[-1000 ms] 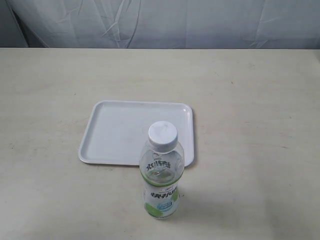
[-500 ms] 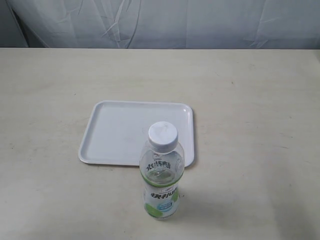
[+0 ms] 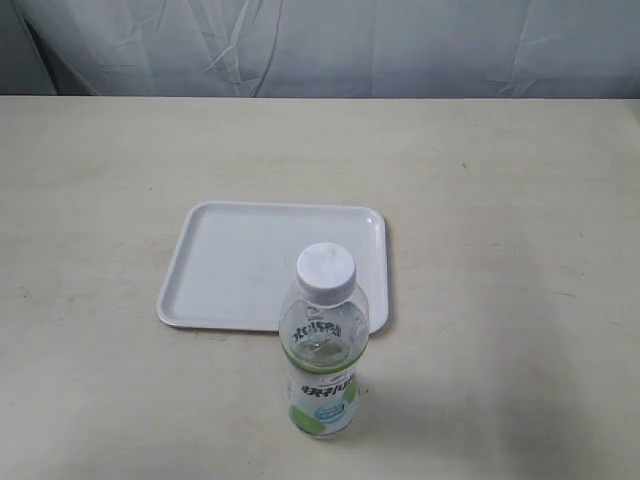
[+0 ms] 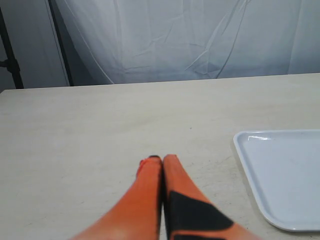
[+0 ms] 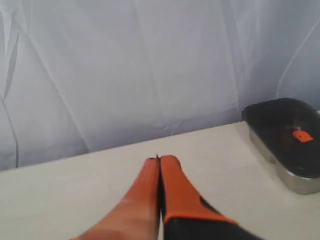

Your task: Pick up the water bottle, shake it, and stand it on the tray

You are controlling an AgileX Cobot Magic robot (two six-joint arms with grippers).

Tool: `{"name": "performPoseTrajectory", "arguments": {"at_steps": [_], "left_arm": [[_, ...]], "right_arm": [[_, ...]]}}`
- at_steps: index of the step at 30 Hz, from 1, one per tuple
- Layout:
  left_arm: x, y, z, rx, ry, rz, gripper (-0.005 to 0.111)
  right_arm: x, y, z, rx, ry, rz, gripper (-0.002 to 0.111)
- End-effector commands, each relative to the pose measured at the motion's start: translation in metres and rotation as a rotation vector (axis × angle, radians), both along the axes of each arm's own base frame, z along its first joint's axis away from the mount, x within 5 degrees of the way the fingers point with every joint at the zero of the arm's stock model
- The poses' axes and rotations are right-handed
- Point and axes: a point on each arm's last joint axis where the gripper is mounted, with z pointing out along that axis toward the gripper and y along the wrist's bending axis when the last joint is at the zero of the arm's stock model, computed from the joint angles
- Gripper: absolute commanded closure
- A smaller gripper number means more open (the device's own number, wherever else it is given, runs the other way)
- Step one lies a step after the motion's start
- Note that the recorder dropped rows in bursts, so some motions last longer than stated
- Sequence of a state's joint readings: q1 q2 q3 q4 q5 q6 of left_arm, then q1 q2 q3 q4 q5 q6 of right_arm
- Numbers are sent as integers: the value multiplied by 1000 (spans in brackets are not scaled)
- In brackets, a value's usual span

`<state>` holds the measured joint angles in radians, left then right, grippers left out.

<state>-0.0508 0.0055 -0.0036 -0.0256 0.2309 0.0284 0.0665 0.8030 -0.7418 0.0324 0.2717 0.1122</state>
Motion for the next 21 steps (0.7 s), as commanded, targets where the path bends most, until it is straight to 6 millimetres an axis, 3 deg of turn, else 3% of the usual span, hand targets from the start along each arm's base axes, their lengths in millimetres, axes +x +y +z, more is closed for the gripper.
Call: {"name": "performPoseTrajectory", "arguments": {"at_steps": [1,3,10,14,17,21], "left_arm": [[0,0,0,-1,-8,-2,106],[0,0,0,-3,-8,-3,106],[0,0,0,-3,-8,-3,106],[0,0,0,-3,-8,-3,106],[0,0,0,-3,-8,-3,106],[0,0,0,-3,-8,-3,106]], "right_arm": [[4,26,-26,3,28,179,109],[-1,36,-38,15,10,233,109],[-38,75,-110,-25,43,477,109],[-54,93,-116,-70,4,631,104],[-67,105,-115,-186,-69,788,84],[-78,115,-115,-210,-101,891,33]]}}
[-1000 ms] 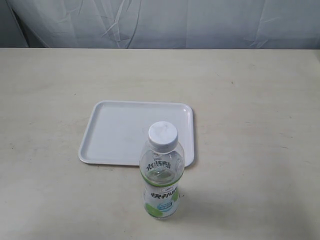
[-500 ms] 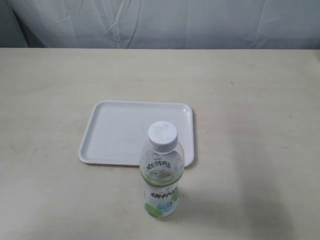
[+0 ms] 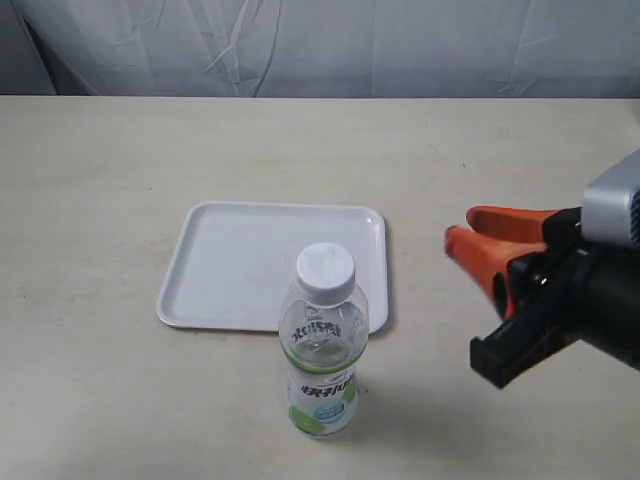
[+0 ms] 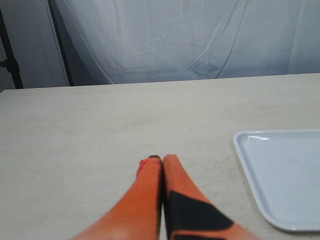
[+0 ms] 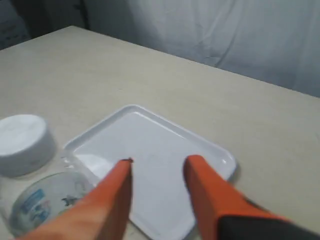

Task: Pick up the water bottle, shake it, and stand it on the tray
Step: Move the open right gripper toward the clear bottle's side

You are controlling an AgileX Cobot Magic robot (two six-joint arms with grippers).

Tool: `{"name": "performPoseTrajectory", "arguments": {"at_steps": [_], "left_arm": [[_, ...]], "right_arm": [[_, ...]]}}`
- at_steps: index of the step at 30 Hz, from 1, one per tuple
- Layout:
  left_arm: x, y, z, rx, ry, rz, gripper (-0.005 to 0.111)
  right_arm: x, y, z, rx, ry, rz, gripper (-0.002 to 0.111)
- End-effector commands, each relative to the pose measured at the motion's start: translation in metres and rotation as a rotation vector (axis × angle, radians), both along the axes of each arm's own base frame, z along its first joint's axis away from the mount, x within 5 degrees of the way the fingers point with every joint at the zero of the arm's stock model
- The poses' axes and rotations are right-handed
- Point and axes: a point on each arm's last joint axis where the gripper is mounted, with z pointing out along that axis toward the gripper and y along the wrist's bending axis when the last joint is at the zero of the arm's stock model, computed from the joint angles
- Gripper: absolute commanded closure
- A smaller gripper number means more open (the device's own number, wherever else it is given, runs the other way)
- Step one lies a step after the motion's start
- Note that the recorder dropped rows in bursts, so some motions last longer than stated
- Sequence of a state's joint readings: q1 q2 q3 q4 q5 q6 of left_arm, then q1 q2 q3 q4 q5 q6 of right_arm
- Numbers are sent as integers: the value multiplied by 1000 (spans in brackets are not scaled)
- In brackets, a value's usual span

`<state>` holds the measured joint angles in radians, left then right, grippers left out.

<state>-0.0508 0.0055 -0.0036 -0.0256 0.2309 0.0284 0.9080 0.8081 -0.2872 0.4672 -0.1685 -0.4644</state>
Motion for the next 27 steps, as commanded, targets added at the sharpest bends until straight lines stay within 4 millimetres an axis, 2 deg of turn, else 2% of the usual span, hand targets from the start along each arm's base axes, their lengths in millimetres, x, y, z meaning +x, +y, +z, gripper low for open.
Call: {"name": "performPoseTrajectory", "arguments": {"at_steps": [1,4,14,22,26,27], "left_arm": [[0,0,0,-3,-8,-3,106],[0,0,0,-3,-8,-3,106],[0,0,0,-3,-8,-3,106],[0,0,0,-3,-8,-3,106],[0,0,0,-3,-8,-3,106],[0,0,0,-3,-8,-3,106]], "right_arm": [[-12,9,1,-19,-62,115,24],[-14,13,-3,-6,-4,115,14],[-8,25,-24,-61,158,89,15],[-7,26,-24,-30,182,68,15],[-18,30,-28,-87,217,151,15],[-27,37,-26,-114,241,223,15]]}}
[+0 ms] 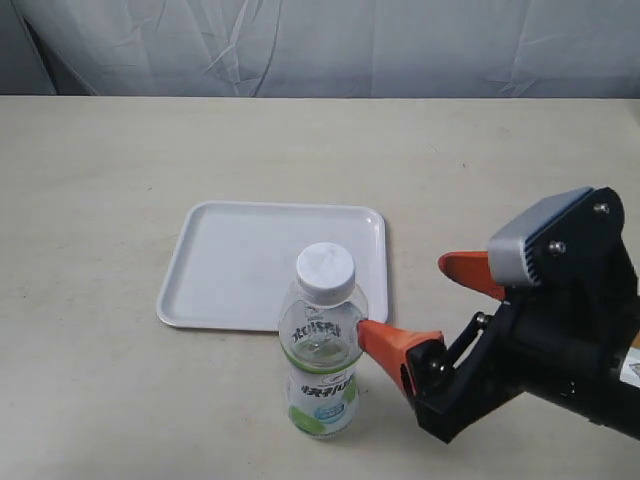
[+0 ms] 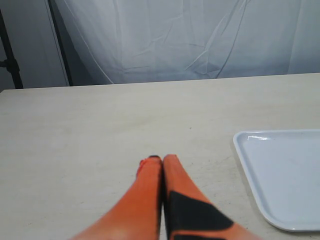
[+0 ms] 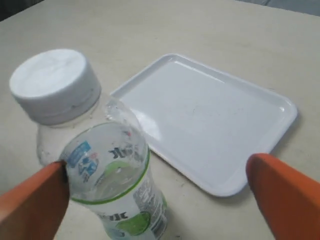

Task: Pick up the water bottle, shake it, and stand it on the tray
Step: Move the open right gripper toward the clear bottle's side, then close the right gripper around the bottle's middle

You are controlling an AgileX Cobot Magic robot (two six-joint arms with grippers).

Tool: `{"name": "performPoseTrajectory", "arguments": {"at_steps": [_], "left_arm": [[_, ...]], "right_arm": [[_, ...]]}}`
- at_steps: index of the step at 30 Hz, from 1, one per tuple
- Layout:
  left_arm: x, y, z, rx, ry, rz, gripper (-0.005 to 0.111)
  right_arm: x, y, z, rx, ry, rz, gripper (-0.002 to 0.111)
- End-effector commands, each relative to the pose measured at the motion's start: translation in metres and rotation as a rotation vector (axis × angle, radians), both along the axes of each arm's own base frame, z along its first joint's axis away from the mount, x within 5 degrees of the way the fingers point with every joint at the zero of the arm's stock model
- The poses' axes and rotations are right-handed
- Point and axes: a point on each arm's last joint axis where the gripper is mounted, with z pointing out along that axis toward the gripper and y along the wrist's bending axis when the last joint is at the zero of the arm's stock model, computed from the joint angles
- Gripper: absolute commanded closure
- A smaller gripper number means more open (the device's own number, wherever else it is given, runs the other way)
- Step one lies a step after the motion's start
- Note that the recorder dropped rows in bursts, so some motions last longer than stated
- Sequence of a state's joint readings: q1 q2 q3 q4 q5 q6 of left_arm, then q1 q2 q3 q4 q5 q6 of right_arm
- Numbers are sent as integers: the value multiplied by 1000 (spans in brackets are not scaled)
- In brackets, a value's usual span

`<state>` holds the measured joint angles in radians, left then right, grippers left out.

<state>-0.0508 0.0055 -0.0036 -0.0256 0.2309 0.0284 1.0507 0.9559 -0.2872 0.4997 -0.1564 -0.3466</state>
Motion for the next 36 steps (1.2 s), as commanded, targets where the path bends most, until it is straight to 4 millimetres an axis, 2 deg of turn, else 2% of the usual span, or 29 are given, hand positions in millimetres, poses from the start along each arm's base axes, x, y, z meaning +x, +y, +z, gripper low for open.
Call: {"name": "performPoseTrajectory", "arguments": {"at_steps": [1,3,7,14,18,31,36], "left_arm": [[0,0,0,-3,-8,-3,106],[0,0,0,-3,-8,-3,106],[0,0,0,-3,-8,-3,106],[0,0,0,-3,-8,-3,106],[0,0,0,-3,-8,-3,106],[0,0,0,-3,-8,-3,106],[0,0,0,-3,-8,-3,106]], "right_arm": [[-21,13,2,-60,47,173,15],[-28,21,10,-29,9,224,15],[-23,27,20,42,-52,192,15],[-11,45,2,1,-107,157,15],[-5,55,-17,-62,-96,144,15],[10,97,-37,-143,-86,155,15],[14,106,-49,-173,-50,142,17]]}}
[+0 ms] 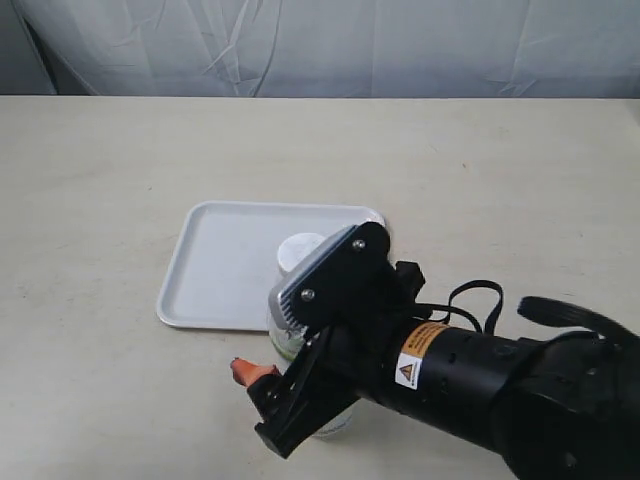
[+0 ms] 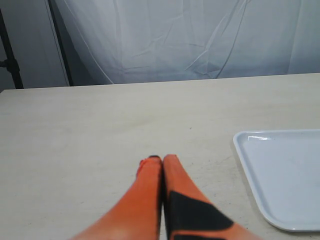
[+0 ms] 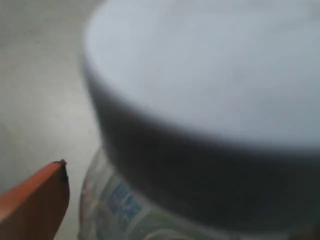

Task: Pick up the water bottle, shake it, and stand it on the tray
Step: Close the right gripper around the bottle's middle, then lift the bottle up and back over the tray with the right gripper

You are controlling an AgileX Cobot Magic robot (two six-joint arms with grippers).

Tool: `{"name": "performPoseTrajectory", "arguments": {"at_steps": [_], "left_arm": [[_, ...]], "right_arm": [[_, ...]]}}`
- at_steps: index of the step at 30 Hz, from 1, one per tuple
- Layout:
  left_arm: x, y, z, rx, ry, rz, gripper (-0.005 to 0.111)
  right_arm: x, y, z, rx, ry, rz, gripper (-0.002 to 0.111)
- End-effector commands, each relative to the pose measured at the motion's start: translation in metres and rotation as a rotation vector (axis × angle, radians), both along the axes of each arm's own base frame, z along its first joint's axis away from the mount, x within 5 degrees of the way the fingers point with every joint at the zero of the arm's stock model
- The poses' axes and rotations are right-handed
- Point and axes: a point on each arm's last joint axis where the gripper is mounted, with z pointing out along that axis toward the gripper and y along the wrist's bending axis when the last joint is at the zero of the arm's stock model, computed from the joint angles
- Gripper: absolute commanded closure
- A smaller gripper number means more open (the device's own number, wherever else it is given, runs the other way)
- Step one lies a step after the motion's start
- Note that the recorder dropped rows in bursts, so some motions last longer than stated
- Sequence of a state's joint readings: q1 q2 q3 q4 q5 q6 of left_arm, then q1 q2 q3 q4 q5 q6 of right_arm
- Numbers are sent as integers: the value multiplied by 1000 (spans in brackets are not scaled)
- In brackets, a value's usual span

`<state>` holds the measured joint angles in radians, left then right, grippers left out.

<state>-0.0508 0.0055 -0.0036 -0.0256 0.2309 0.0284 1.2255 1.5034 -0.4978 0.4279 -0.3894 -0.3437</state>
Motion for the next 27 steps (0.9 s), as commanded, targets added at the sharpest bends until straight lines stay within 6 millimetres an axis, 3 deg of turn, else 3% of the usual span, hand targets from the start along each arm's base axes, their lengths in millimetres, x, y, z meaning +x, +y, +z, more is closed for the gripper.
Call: {"name": "performPoseTrajectory", "arguments": {"at_steps": [1,4,6,8,13,16,19,22,25,27], "left_arm": [[0,0,0,-3,-8,-3,106],[0,0,0,-3,-8,-3,106],[0,0,0,-5,-8,-3,106],[0,0,0,-5,-8,-3,106],[0,0,0,-5,-8,-3,106],[0,0,0,-5,-8,-3,106],[0,0,0,-5,-8,-3,106],[0,0,0,-5,-8,-3,106],[0,0,0,-5,-8,-3,106],[0,0,0,-5,-8,-3,106]], "right_arm": [[2,8,-7,-14,16,-10,20],[3,8,-8,-11,28,-27,43],[3,8,-8,-11,30,-30,70],[3,8,-7,-6,27,-32,106],[7,7,-1,48,17,-78,108],[7,5,13,111,-2,-98,109],[11,1,43,232,-102,-115,109],[25,-6,94,375,-243,-199,109],[43,-14,139,397,-374,-252,109],[53,-15,154,397,-403,-269,109]]}}
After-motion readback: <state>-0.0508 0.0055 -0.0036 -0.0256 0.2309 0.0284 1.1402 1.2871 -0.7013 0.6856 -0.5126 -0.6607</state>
